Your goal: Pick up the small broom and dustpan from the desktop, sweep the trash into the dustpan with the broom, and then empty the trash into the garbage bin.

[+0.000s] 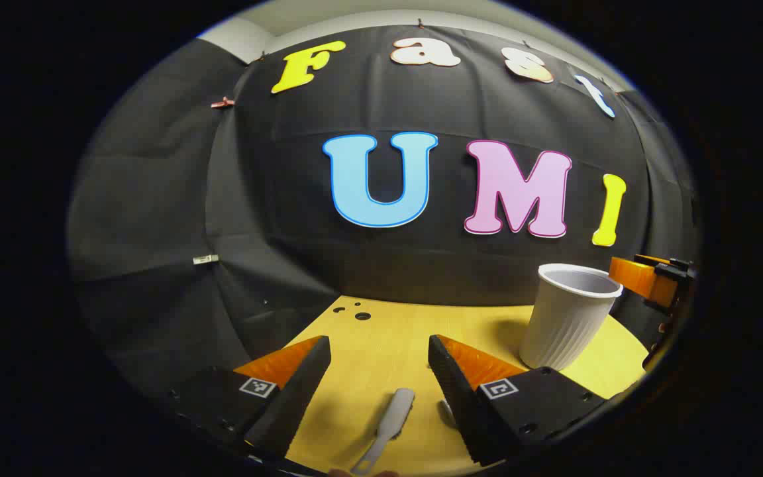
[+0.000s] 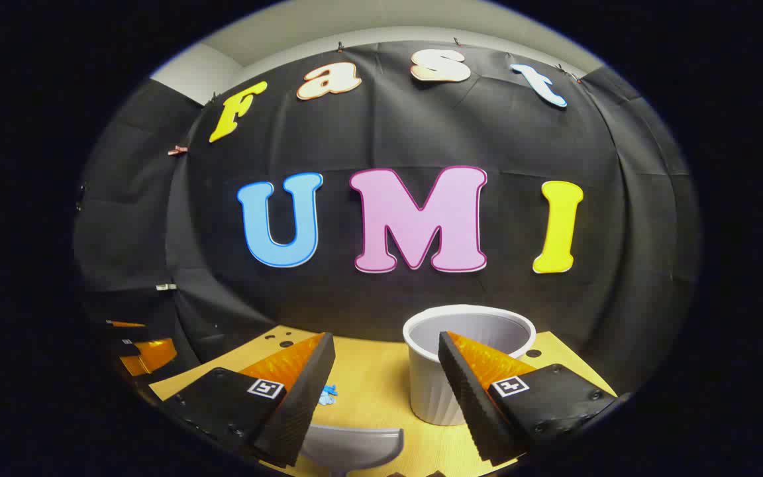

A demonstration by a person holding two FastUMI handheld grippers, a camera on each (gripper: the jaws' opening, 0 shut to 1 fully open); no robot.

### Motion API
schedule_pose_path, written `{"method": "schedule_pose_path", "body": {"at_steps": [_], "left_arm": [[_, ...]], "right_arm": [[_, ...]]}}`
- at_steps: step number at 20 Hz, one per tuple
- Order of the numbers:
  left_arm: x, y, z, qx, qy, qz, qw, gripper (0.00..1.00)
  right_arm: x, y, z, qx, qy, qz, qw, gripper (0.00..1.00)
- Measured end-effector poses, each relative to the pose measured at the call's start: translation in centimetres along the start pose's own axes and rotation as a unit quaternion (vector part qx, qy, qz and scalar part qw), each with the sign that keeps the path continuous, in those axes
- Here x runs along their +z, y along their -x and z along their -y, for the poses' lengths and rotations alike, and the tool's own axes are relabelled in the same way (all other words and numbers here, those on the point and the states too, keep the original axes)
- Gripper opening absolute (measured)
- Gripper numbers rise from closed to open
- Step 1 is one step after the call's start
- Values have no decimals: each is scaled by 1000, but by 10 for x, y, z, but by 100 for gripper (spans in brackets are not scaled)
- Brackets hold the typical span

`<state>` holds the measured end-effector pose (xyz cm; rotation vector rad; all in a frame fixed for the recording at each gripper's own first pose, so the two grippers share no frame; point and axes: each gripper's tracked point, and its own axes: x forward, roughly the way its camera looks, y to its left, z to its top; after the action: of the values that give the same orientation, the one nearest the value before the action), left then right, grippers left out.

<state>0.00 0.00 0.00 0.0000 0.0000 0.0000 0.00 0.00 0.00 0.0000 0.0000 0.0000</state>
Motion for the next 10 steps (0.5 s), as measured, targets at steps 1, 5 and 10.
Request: {"method": "schedule_pose_path", "body": {"at_steps": [1, 5, 10], "left_arm": [[-2, -2, 2, -12, -2, -3, 1000, 95], [-13, -7, 4, -47, -8, -15, 999, 96], [-23, -18, 3, -72, -10, -23, 997, 96]], "right_arm": [[-6, 0, -1, -6, -7, -9, 1000, 98], [-24, 1, -6, -28, -12, -34, 999, 97], [-41, 4, -13, -36, -16, -61, 997, 98]]}}
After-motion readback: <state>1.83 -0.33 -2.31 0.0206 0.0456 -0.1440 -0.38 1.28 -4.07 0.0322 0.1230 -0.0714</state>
